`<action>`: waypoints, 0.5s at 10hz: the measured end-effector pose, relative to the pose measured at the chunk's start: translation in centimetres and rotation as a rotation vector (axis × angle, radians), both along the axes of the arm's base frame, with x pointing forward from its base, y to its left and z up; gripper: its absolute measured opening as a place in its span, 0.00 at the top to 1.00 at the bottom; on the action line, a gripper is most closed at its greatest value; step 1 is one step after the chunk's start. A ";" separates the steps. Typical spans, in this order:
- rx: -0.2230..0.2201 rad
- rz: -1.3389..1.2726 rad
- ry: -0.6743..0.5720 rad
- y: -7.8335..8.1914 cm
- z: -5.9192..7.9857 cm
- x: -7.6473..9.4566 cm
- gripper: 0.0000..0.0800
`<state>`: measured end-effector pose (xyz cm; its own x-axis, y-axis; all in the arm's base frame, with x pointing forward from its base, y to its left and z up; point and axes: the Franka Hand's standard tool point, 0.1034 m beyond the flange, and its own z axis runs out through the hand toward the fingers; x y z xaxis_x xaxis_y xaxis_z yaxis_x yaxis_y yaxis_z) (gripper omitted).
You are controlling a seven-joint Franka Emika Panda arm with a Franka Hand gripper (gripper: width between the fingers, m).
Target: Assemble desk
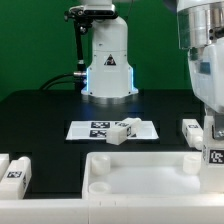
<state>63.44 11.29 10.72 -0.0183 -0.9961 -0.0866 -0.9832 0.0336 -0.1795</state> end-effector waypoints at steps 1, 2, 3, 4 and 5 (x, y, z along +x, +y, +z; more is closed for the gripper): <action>-0.038 0.209 -0.005 -0.2 -0.1 0.1 0.47; -0.067 0.401 -0.008 0.0 -0.3 0.2 0.31; -0.083 0.529 -0.012 0.3 -0.6 0.2 0.31; -0.091 0.566 -0.016 0.2 -0.6 0.2 0.21; -0.100 0.615 -0.020 0.2 -0.6 0.2 0.19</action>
Offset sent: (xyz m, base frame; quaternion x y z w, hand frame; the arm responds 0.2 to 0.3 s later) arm 0.0000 0.0000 0.0000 0.0000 0.0000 -0.1938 0.9810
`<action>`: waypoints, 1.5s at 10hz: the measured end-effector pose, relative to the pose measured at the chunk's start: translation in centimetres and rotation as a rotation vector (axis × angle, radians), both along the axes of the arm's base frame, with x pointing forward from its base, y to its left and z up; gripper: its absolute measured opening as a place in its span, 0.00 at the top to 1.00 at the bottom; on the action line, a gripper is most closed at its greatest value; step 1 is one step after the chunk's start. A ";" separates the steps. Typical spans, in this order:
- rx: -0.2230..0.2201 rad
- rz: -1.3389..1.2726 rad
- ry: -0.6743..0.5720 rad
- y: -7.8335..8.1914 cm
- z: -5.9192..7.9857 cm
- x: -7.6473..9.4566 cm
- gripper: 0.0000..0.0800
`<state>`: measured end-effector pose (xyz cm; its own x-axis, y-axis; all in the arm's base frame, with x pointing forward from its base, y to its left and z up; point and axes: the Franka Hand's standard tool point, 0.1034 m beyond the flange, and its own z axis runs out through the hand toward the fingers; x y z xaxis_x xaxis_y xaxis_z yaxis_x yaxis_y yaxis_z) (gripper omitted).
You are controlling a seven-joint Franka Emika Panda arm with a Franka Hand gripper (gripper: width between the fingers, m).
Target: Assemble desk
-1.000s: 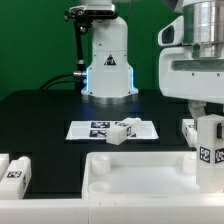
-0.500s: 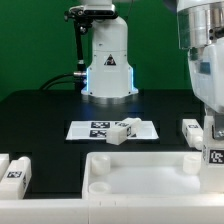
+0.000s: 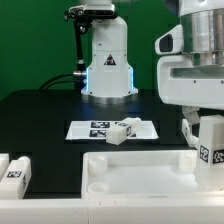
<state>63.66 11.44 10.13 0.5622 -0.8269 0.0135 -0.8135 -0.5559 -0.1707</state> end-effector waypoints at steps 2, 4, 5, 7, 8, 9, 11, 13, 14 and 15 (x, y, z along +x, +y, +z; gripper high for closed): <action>-0.027 0.142 -0.012 0.1 0.0 0.0 0.19; -0.133 0.579 -0.035 0.7 0.7 0.0 0.19; -0.147 0.719 -0.035 0.6 0.9 -0.2 0.19; -0.179 0.879 -0.045 0.5 0.8 -0.5 0.19; -0.198 0.966 -0.046 0.2 0.7 -0.5 0.19; -0.195 0.945 -0.045 0.1 0.7 -0.4 0.19; -0.192 0.916 -0.043 0.1 0.7 -0.5 0.35; -0.170 0.762 -0.034 0.0 0.7 -0.5 0.64; -0.155 0.640 -0.029 -0.1 0.6 -0.4 0.64; -0.139 0.501 -0.026 -0.1 0.6 -0.2 0.64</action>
Offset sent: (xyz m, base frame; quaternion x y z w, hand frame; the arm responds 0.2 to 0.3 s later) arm 0.0050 0.0240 0.0235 -0.0123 -0.0213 -0.5167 0.8558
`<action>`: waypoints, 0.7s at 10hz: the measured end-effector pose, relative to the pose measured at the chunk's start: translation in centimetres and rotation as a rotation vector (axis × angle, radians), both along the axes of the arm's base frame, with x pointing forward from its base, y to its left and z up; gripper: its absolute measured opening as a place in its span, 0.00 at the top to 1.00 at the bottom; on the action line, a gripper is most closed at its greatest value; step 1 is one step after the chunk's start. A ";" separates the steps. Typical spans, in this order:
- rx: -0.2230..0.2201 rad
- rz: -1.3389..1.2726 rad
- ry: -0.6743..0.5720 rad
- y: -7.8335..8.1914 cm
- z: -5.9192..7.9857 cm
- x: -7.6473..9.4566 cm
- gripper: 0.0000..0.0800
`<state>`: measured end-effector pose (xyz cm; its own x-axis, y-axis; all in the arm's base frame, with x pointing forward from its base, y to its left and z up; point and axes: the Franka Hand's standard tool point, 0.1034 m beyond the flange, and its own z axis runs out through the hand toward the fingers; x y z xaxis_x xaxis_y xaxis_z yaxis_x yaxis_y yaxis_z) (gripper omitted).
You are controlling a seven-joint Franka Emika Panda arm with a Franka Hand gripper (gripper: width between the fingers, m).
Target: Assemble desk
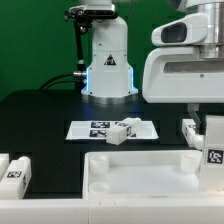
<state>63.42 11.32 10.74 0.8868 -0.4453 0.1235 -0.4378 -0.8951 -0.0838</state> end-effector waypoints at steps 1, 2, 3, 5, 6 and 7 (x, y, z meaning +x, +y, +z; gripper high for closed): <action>0.017 -0.175 0.003 0.1 0.0 0.0 0.64; 0.043 -0.426 0.007 0.2 0.0 -0.1 0.64; 0.070 -0.620 -0.006 0.0 0.0 -0.1 0.64; 0.089 -0.721 -0.005 -0.3 0.1 -0.1 0.64; 0.098 -0.782 -0.005 -0.3 0.1 0.0 0.64; 0.105 -0.833 -0.006 -0.5 0.1 0.0 0.64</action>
Offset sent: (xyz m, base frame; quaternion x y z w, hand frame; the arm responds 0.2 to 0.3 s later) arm 0.0010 -0.0121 -0.0110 0.0094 -0.0255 0.1534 0.9878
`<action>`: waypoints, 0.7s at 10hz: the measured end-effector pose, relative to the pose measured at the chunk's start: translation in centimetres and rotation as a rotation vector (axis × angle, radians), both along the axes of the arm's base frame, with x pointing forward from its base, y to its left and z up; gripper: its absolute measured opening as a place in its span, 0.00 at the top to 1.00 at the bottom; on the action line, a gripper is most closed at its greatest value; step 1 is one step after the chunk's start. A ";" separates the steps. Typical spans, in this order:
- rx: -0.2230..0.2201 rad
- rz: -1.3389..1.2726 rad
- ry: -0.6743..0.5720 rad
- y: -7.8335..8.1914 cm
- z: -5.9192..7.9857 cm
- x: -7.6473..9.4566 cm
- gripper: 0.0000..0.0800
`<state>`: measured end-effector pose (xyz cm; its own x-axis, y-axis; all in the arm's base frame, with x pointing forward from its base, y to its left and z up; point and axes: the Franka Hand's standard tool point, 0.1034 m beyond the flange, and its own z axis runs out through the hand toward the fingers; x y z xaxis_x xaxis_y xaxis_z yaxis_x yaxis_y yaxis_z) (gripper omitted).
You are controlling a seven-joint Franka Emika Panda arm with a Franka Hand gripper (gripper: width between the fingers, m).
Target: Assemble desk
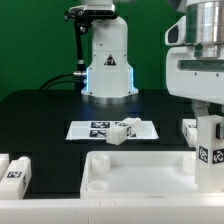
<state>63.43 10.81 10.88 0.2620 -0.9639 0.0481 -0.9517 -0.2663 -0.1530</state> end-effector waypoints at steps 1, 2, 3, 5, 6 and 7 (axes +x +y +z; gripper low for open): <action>0.026 -0.089 0.003 -0.3 -0.1 0.0 0.64; 0.067 -0.299 0.007 -0.1 0.0 0.0 0.64; 0.101 -0.520 0.004 0.5 0.0 0.2 0.64; 0.151 -0.627 -0.035 0.7 -0.1 0.6 0.63; 0.157 -0.646 -0.036 0.6 0.0 0.6 0.63; 0.155 -0.639 -0.036 0.5 0.0 0.6 0.63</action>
Offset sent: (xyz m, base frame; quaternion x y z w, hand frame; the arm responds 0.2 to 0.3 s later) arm 0.0137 0.0173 -0.0172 0.0973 -0.0290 0.5012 0.8593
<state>64.03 11.36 10.90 -0.3633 -0.9256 -0.1061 -0.9087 0.3771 -0.1789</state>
